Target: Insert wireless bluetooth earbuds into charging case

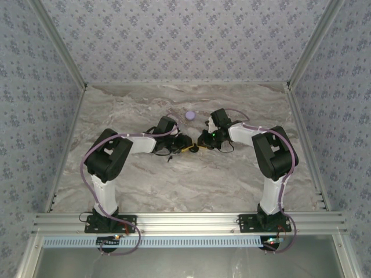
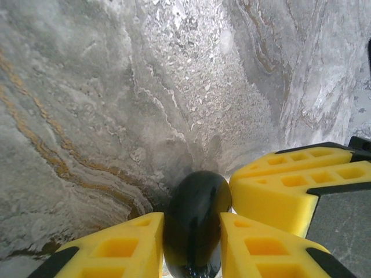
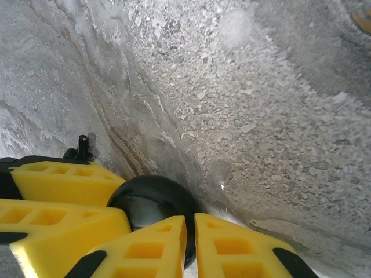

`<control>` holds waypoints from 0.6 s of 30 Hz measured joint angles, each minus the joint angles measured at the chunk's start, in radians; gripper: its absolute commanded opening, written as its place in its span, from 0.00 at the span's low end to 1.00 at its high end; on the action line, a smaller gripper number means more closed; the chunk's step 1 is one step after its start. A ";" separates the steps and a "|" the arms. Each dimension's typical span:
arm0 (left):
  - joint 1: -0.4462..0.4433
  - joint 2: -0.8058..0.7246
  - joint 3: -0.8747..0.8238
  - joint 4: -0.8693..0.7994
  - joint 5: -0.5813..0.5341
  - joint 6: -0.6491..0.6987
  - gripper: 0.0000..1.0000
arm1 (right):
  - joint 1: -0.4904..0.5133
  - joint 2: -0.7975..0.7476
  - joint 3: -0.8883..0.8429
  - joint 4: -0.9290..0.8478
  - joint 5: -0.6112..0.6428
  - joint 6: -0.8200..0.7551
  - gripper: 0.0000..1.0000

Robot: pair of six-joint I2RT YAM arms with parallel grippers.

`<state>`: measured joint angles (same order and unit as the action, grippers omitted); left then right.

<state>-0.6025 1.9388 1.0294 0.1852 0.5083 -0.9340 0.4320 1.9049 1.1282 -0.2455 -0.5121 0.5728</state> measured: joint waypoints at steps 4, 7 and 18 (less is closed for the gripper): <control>0.000 0.000 0.000 0.002 -0.001 -0.003 0.29 | 0.000 0.000 0.000 -0.001 -0.001 0.000 0.13; -0.002 0.000 0.000 0.003 -0.002 -0.003 0.29 | 0.000 -0.001 -0.001 -0.002 -0.001 0.000 0.14; -0.027 0.007 0.015 0.008 0.003 -0.003 0.28 | 0.011 -0.002 -0.018 -0.039 -0.027 0.000 0.14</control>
<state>-0.6292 1.9457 1.0447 0.1936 0.5117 -0.9367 0.4427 1.9034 1.1103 -0.2844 -0.5388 0.5732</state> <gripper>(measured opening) 0.304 0.140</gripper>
